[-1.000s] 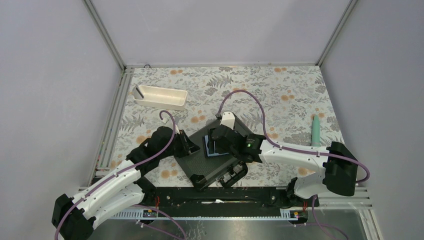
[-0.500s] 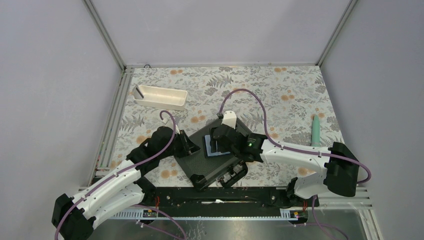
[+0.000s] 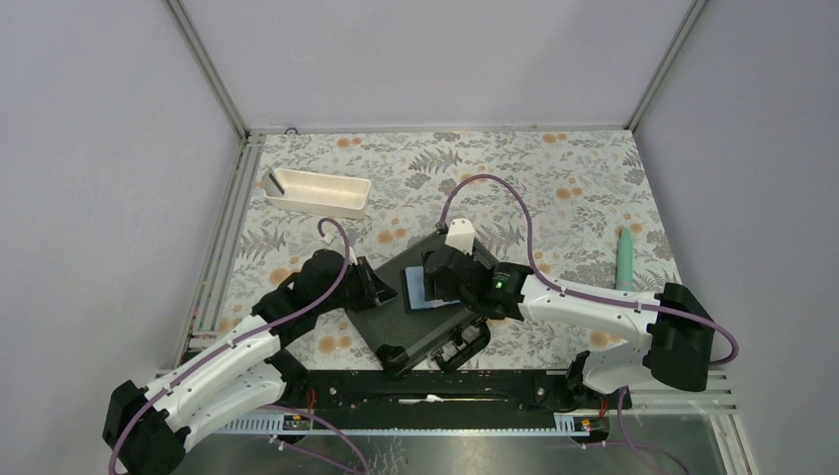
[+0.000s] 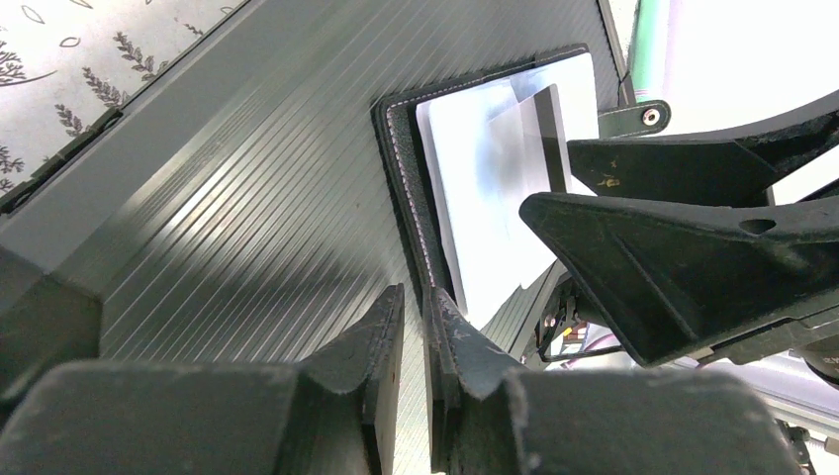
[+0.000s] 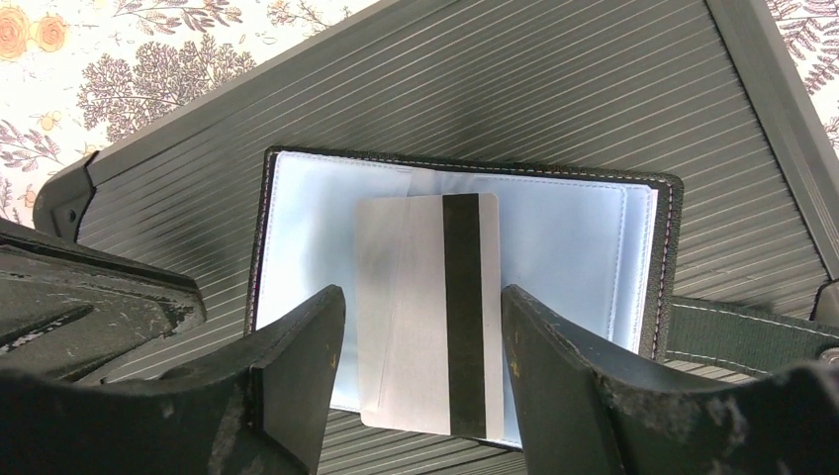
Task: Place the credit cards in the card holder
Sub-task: Insert the credit card into the card holder.
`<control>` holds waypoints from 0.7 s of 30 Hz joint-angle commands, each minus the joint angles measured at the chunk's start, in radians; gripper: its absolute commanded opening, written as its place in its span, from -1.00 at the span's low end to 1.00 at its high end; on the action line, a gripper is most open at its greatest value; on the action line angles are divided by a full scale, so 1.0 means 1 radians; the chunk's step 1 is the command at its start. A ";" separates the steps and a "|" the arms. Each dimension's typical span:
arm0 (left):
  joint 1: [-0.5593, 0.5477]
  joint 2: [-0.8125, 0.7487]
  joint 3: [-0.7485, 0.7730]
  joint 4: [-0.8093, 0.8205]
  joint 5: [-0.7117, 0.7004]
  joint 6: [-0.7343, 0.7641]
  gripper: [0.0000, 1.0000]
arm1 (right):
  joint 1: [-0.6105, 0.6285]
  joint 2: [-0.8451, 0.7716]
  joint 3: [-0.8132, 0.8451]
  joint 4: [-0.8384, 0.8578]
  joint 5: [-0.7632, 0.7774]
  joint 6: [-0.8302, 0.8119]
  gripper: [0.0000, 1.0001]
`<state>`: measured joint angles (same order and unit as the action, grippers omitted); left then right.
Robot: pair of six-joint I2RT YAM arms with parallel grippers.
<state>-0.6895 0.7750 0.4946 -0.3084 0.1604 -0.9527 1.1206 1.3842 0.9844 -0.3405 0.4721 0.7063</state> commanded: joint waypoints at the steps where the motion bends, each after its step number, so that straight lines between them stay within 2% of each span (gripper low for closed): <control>1: -0.012 0.022 0.038 0.088 0.018 -0.001 -0.70 | -0.006 -0.019 0.024 -0.012 -0.002 0.037 0.28; 6: -0.024 0.051 0.036 0.115 0.022 -0.006 -0.72 | -0.005 0.001 0.023 0.004 -0.044 0.075 0.12; 14: -0.033 0.062 0.018 0.132 0.015 -0.008 -0.75 | -0.005 0.027 0.024 0.010 -0.038 0.155 0.01; 19: -0.036 0.063 0.009 0.136 0.016 -0.012 -0.77 | -0.005 0.018 0.005 0.010 -0.032 0.186 0.00; 21: -0.035 0.060 0.009 0.136 0.014 -0.011 -0.77 | -0.005 0.003 -0.010 0.010 -0.020 0.181 0.10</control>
<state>-0.7208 0.8337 0.4950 -0.2291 0.1658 -0.9604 1.1191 1.3979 0.9844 -0.3313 0.4423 0.8505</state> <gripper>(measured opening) 0.117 0.507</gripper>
